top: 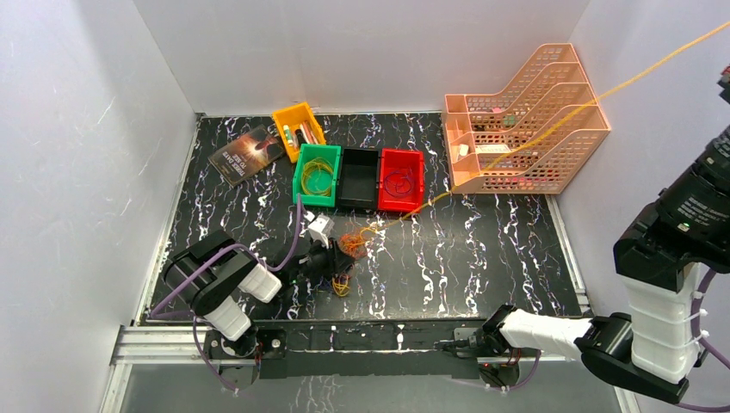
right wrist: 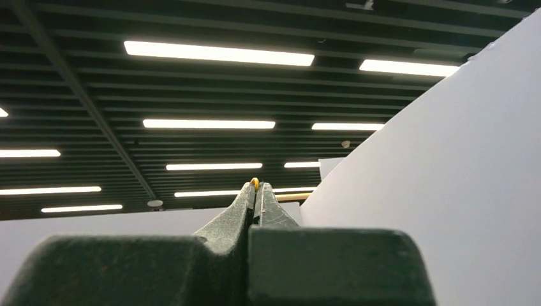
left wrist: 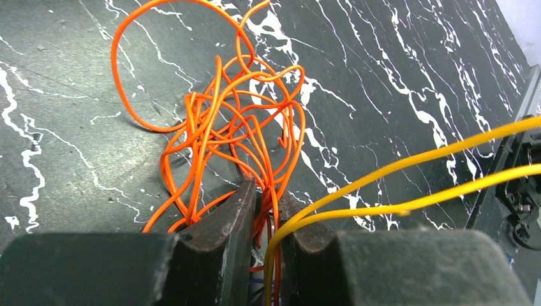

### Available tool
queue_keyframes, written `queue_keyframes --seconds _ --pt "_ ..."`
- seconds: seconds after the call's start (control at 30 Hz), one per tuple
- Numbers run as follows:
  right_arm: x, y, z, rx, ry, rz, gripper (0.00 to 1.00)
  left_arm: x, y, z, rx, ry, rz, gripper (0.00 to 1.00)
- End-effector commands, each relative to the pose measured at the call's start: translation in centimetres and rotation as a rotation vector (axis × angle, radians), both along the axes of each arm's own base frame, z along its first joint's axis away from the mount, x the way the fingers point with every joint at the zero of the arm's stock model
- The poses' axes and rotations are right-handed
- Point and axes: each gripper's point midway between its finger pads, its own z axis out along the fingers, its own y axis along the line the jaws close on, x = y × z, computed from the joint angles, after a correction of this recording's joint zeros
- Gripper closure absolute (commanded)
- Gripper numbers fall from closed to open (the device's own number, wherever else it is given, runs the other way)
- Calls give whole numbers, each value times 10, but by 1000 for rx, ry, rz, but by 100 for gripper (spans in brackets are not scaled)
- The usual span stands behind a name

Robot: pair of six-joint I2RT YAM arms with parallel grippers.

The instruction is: Untangle the cables

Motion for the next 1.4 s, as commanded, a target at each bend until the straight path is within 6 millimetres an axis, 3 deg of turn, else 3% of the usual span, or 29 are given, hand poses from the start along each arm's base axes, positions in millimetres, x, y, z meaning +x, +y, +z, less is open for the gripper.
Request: queue_keyframes --seconds 0.0,0.23,0.43,0.57,0.7,0.83,0.93,1.13,1.37 --pt "-20 -28 1 75 -40 -46 100 -27 53 -71 250 192 113 100" --pt "-32 -39 2 88 -60 -29 100 -25 63 -77 263 214 170 100" --pt "-1 -2 -9 -21 42 49 100 -19 59 -64 233 170 164 100" --pt "31 29 -38 -54 158 150 100 -16 60 -52 204 148 192 100" --pt "63 45 -90 29 312 275 100 -3 75 -36 225 120 302 100" --pt "94 50 -138 121 514 287 100 15 105 -15 284 63 488 100" --pt "115 54 -179 152 688 251 100 23 116 -5 285 47 569 100" --pt "144 66 -298 152 1056 122 100 41 116 22 340 -35 572 100" --pt "145 100 -428 208 1400 241 96 54 125 65 403 -162 582 100"
